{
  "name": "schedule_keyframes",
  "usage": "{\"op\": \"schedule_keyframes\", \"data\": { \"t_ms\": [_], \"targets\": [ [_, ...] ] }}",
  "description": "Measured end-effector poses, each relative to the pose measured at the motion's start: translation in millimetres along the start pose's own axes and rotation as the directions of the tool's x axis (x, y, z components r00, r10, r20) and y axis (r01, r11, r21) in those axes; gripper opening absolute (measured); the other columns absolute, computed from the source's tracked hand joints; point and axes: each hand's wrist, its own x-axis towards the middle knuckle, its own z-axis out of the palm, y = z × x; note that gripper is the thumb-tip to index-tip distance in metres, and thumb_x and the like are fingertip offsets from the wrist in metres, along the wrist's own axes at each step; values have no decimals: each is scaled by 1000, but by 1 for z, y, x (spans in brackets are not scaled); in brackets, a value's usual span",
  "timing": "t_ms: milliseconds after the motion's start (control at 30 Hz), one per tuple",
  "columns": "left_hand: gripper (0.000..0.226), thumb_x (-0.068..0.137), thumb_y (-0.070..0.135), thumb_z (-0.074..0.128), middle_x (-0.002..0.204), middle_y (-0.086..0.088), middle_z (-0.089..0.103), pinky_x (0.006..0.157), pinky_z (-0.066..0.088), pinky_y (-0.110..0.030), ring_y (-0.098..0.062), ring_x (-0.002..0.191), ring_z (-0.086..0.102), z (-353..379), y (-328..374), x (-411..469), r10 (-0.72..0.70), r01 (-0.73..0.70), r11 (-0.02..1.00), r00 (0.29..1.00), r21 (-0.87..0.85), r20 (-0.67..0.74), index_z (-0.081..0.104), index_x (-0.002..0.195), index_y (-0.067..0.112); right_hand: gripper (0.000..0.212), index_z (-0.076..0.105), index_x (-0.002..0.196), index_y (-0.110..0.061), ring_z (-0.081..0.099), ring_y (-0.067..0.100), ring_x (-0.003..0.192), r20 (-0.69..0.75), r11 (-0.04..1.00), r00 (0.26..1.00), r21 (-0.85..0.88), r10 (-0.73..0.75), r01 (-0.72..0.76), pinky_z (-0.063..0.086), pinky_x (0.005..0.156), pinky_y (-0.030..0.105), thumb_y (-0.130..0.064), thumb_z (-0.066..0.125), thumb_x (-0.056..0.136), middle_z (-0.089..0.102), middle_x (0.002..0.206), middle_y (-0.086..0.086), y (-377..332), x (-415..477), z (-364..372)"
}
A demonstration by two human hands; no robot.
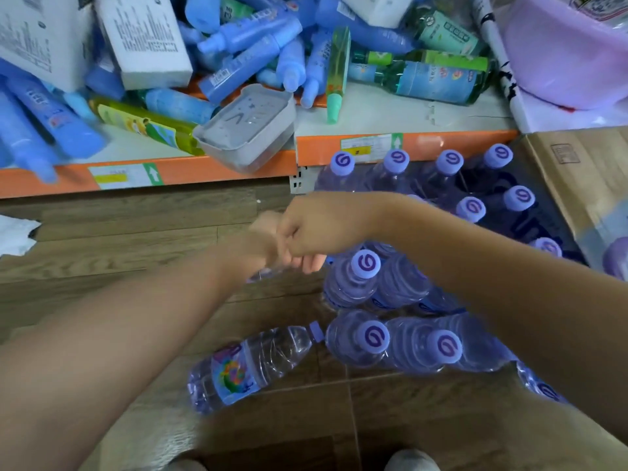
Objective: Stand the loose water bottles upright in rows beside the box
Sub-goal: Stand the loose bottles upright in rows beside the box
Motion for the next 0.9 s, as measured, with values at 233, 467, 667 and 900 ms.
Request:
{"op": "schedule_keyframes", "data": {
  "t_ms": [233,467,667,900],
  "targets": [
    [49,71,48,72,106,-12,64,65,38,-32,-34,97,61,-47,-14,-27,-55,73,994,977,81,-207,60,102,13,28,65,83,-3,58,27,80,459,760,869,-627,185,170,50,73,30,-28,55,93,65,92,14,-2,63,82],
    [50,71,50,72,103,-9,64,63,40,-31,-30,93,62,-47,-21,-29,-40,42,999,976,5,-215,61,102,12,21,67,95,-9,56,17,74,486,650,762,-751,428,115,44,58,26,-28,60,91,61,90,0,10,88,107],
    [47,70,43,75,102,-9,62,63,41,-32,-29,87,59,-49,-29,-29,-53,30,992,979,-122,-196,58,101,11,52,55,131,-10,55,21,95,455,591,769,-797,449,126,47,72,30,-38,63,88,55,134,2,26,99,125],
    [42,71,40,75,97,-9,63,62,44,-32,-28,86,60,-48,-33,-30,-53,15,982,979,-190,-196,60,97,10,35,61,124,-11,53,19,89,471,579,754,-802,458,149,44,76,30,-26,59,92,55,99,-1,23,95,118]
  ]
}}
